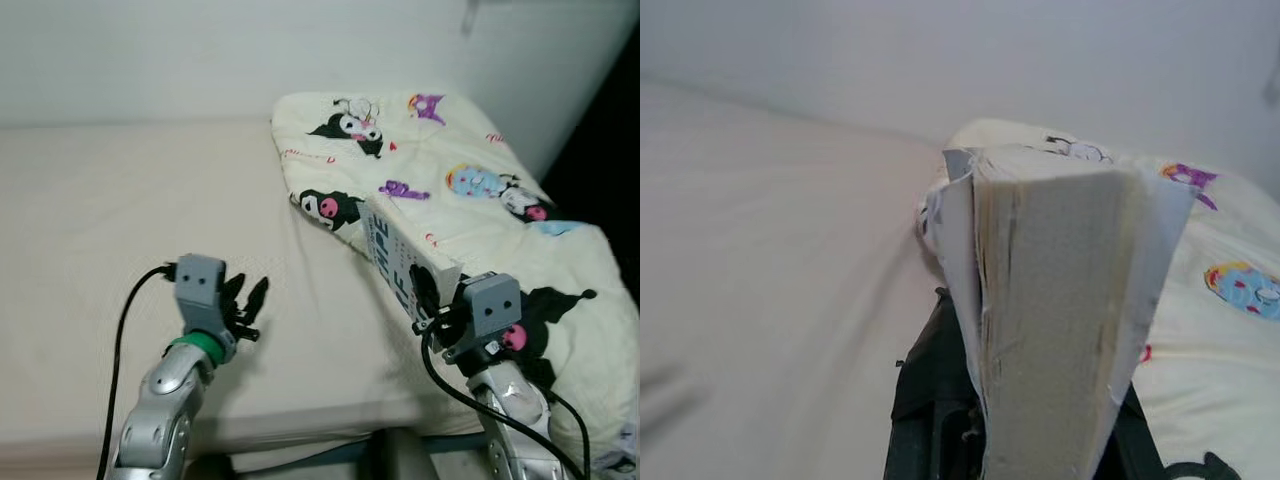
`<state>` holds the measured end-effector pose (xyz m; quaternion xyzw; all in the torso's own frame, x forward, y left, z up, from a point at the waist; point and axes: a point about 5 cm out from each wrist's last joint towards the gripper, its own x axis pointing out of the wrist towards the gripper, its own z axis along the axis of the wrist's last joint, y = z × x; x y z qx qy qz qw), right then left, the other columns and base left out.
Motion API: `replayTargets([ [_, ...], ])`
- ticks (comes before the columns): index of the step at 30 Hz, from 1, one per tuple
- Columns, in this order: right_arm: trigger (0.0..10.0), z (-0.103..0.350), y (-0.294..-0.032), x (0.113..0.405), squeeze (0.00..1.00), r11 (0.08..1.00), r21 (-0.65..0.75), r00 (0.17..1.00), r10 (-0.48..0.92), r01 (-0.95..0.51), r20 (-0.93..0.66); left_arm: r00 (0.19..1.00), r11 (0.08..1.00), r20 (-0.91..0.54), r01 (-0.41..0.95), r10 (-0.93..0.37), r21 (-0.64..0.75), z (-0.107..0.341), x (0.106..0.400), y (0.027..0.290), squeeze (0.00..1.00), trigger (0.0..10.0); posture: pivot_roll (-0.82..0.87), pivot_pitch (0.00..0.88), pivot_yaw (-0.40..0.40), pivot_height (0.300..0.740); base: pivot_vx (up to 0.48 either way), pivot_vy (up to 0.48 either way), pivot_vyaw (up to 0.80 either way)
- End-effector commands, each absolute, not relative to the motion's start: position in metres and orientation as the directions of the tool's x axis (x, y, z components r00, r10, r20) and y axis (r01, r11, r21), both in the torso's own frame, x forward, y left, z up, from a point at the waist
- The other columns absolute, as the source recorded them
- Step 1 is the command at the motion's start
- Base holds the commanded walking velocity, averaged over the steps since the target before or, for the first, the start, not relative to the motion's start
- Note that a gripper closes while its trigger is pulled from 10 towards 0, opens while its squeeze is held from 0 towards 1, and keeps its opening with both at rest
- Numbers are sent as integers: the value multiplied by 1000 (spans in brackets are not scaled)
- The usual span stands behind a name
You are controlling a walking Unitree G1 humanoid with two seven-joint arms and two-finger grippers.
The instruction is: Clean up the room
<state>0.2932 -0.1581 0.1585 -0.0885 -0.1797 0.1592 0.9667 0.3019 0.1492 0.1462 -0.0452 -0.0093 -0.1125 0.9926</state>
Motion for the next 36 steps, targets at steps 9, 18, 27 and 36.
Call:
replayTargets([
  [9, 10000, 168, -156, 297, 0, 928, -294, 882, 327, -231, 340, 985, 974, 6, 173, -174, -144, 143, 299, 140, 0, 10000, -133, 44, -5, 645, 0, 0, 0],
  [18, 10000, 162, -152, 298, 0, 931, -283, 885, 323, -232, 336, 981, 975, 29, 192, -190, -114, 147, 304, 131, 0, 10000, -135, 49, 3, 685, 0, 0, 0],
  [27, 10000, 162, -157, 300, 0, 939, -273, 896, 295, -209, 332, 974, 973, 40, 225, -223, -57, 151, 312, 118, 0, 10000, -142, 47, 9, 730, 0, 0, 0],
  [36, 10000, 159, -164, 303, 0, 960, -231, 919, 230, -159, 321, 963, 964, 51, 265, -264, -21, 158, 316, 111, 0, 10000, -141, 48, 19, 740, 0, 0, 0],
])
